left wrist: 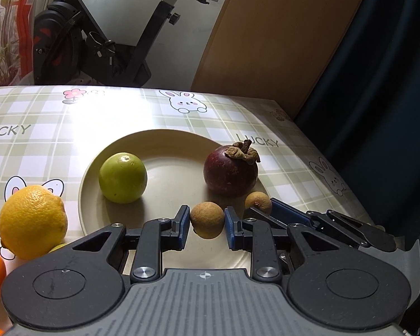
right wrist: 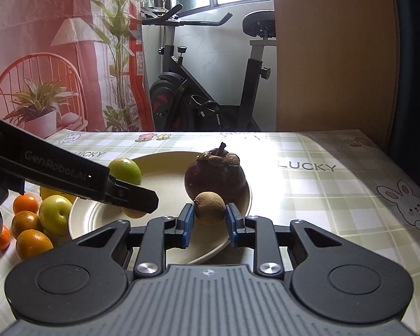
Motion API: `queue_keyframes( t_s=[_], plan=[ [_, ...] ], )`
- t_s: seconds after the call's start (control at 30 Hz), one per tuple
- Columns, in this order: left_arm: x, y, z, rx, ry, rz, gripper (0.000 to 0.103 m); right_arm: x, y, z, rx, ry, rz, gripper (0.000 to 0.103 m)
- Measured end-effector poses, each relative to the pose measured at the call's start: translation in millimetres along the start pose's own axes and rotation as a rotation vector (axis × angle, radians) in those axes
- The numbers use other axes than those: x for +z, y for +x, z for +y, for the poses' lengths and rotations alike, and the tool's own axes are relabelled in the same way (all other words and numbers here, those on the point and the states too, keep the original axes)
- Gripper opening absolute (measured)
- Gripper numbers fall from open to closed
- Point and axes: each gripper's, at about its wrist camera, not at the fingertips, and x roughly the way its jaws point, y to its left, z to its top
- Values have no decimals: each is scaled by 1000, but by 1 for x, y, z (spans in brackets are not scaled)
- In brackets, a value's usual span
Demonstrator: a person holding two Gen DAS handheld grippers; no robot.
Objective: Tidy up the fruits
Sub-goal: 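Carry the kiwi with the right tool over the plate while the left tool carries the longan there, then open the right tool to drop the kiwi while the left tool releases the longan on the plate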
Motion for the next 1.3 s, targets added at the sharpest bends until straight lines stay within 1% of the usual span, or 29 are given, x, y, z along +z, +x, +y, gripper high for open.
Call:
queue_keyframes(
  t_s=[0.2,0.6,0.73,0.77,0.8,0.83,0.93,1.0,1.13,1.3],
  plan=[
    [-5,14,-2,-5,6,41,28,1,1,4,-14,-12,4,27],
    [-5,21,-5,-5,11,47,30,1,2,3,1,-8,7,28],
    [-5,12,-6,-3,15,21,33,-1,-2,-1,9,15,-18,32],
    [-4,9,-7,-6,19,12,33,-1,-4,-2,16,24,-28,34],
    [-4,7,-7,-8,25,7,34,-3,-7,-5,24,37,-40,39],
    [-4,5,-8,-8,32,2,34,-3,-8,-6,27,46,-47,41],
    [-3,-3,-11,3,59,-21,37,-4,-11,-8,23,65,-60,41],
    [-2,-9,-12,11,70,-34,41,-4,-13,-9,20,71,-64,41],
    [-1,-21,-13,19,84,-58,41,-4,-13,-9,22,68,-57,41],
    [-2,-39,-12,36,115,-82,41,0,-11,-4,17,54,-22,41]
  ],
)
